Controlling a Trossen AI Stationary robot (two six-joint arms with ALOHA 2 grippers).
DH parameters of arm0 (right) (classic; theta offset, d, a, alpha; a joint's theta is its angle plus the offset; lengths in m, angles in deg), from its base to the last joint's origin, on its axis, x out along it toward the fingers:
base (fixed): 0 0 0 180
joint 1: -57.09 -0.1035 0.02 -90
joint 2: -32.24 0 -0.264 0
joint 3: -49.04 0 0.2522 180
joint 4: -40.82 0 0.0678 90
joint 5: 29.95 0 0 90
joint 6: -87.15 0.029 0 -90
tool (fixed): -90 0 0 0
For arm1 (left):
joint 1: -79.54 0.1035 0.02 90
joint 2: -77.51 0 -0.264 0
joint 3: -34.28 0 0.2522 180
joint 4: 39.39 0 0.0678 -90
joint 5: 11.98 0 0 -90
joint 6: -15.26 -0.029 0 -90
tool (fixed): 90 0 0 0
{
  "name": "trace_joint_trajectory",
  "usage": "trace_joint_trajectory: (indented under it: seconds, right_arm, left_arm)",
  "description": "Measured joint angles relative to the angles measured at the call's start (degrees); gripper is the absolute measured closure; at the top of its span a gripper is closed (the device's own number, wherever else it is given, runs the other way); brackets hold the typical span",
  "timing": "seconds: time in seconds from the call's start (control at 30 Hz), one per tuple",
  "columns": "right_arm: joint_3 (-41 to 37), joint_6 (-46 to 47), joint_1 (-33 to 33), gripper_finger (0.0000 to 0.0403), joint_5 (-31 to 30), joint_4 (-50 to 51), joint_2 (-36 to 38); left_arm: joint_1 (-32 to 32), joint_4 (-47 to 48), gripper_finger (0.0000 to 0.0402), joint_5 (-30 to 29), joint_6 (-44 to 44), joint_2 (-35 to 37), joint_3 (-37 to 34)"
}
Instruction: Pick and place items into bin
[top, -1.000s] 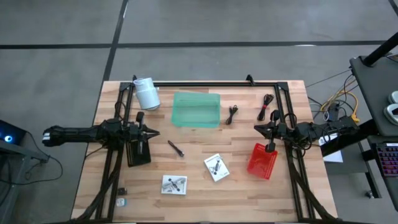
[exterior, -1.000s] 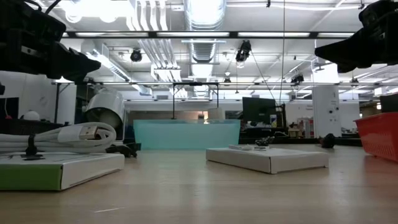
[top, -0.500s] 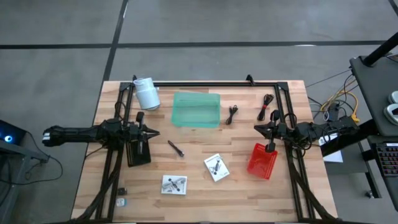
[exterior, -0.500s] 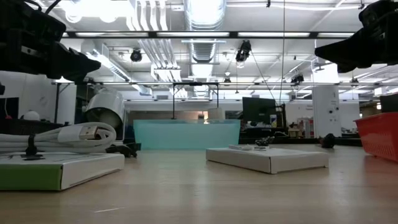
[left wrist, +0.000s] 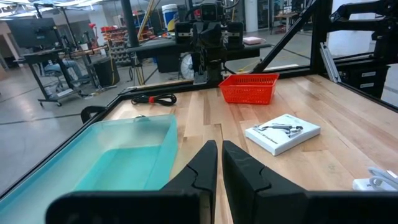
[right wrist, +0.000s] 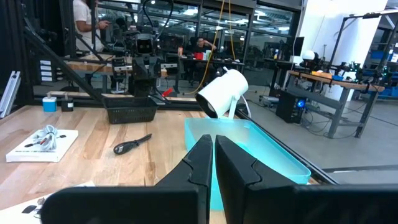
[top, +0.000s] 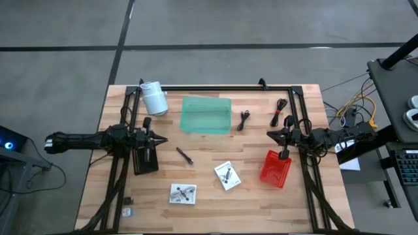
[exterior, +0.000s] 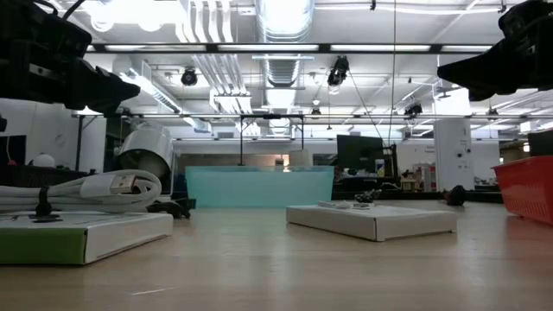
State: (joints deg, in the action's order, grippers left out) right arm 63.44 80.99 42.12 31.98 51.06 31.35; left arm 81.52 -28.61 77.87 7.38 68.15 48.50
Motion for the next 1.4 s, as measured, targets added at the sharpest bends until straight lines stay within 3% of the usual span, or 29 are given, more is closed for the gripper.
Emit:
trace_joint_trajectory:
  seconds: [0.8,1.4]
  right_arm:
    - [0.0,0.0,0.0,0.0394,0.0,0.0,0.0]
    - [0.0,-1.5,0.0,0.0394,0.0,-0.3,0.0]
  left_arm:
    - [0.0,-0.1,0.0393,-0.1,0.0,0.0,0.0]
    - [0.0,-6.1,0.0393,-0.1,0.0,0.1,0.0]
